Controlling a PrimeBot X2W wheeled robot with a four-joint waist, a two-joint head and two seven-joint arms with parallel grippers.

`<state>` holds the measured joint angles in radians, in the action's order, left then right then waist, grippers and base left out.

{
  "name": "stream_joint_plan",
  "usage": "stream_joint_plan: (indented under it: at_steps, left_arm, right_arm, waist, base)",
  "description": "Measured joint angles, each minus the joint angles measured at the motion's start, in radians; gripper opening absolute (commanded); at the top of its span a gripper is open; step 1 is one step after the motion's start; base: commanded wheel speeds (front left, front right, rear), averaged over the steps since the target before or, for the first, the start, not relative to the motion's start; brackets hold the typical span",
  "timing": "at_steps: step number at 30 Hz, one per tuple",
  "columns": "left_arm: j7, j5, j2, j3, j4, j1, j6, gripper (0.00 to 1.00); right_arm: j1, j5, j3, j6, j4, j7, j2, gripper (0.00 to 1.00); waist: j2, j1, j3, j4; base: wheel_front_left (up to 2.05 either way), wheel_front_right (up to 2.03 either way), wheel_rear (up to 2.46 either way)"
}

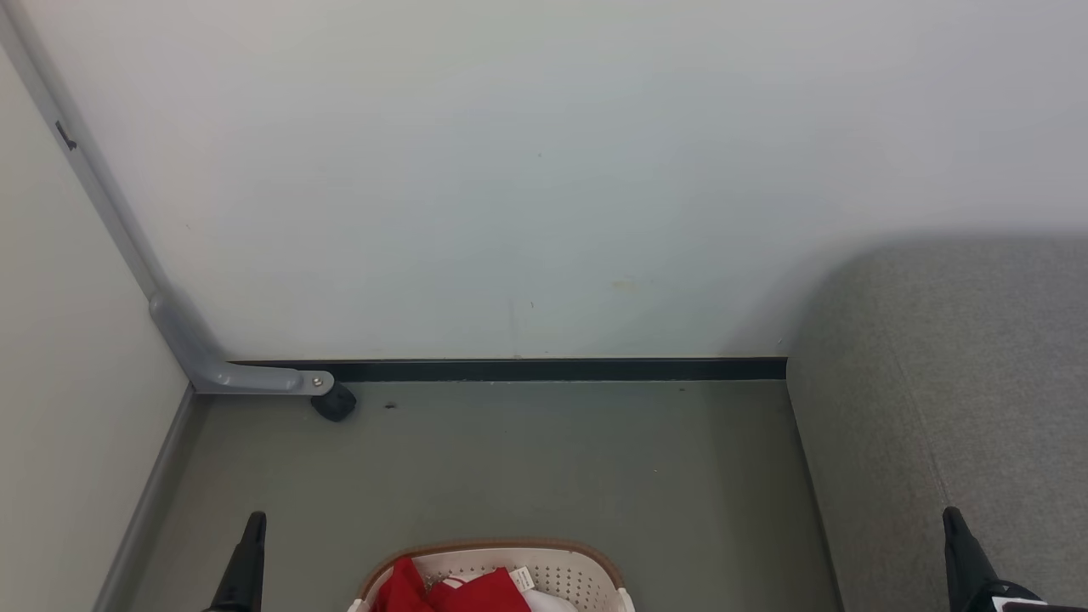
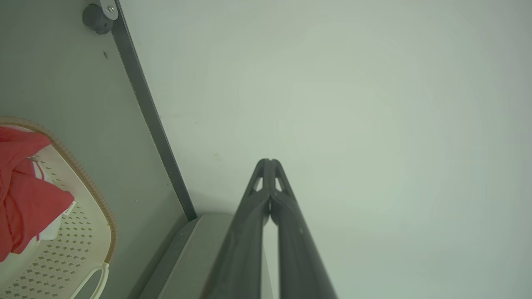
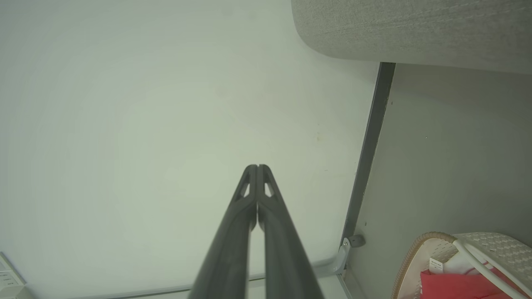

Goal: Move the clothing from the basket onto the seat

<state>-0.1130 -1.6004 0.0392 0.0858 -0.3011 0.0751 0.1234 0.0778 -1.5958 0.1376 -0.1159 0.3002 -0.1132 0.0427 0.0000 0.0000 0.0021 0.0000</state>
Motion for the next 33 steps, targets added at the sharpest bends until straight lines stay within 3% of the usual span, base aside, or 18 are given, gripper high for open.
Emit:
stream_joint_plan:
  at_steps: [26, 27, 33]
  left_arm:
    - [0.0, 0.0, -0.006, -0.002, -0.027, -0.019, -0.001, 0.0]
    - [0.0, 0.0, -0.01, -0.002, -0.039, -0.029, -0.001, 1.0]
    - [0.011, 0.0, -0.013, -0.008, -0.061, -0.058, -0.001, 1.0]
  right_arm:
    - [-0.019, 0.0, -0.002, 0.002, 0.028, 0.0, -0.007, 0.0]
    - [-0.03, 0.0, -0.003, 0.002, 0.04, 0.0, -0.011, 1.0]
    - [-0.056, 0.004, -0.016, 0.002, 0.061, 0.012, -0.021, 1.0]
  waist:
    - [0.0, 0.0, 0.0, 0.0]
    - [0.0, 0.0, 0.0, 0.0]
    - [0.0, 0.0, 0.001, 0.0]
  base:
    - [0.0, 0.0, 0.0]
    - [0.0, 0.0, 0.0]
    - [0.0, 0.0, 0.0]
